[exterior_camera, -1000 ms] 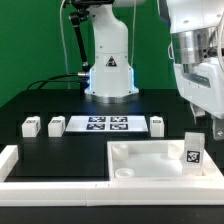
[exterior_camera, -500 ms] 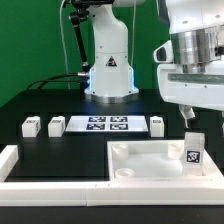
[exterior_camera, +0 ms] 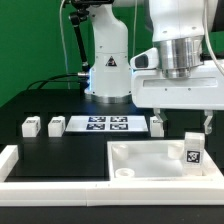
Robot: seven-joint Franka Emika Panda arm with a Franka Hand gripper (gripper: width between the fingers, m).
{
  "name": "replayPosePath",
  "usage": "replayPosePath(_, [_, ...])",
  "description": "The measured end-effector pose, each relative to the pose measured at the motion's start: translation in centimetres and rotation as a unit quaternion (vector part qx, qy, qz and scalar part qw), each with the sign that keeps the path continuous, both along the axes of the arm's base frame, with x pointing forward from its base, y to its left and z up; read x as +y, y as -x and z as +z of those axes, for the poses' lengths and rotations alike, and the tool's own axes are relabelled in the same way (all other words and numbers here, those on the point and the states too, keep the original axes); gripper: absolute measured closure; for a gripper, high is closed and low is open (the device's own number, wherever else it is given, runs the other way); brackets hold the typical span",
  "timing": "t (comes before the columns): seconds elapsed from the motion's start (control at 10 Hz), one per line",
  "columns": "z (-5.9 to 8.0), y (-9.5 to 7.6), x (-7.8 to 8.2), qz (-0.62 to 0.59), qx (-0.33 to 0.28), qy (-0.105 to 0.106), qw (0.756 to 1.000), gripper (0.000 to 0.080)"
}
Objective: Assemble square table
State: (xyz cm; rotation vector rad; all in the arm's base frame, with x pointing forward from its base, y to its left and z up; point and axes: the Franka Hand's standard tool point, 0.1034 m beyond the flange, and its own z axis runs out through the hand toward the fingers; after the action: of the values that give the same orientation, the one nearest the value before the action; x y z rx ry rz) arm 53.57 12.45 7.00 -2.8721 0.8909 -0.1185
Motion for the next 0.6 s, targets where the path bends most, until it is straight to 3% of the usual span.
replayPosePath(0.1, [-0.19, 0.71, 0.54, 0.026, -0.010, 0.009, 1.000, 0.0151])
replayPosePath(0.6, [-0.25, 0.49, -0.09, 0.199, -0.026, 0.034, 0.979, 0.0151])
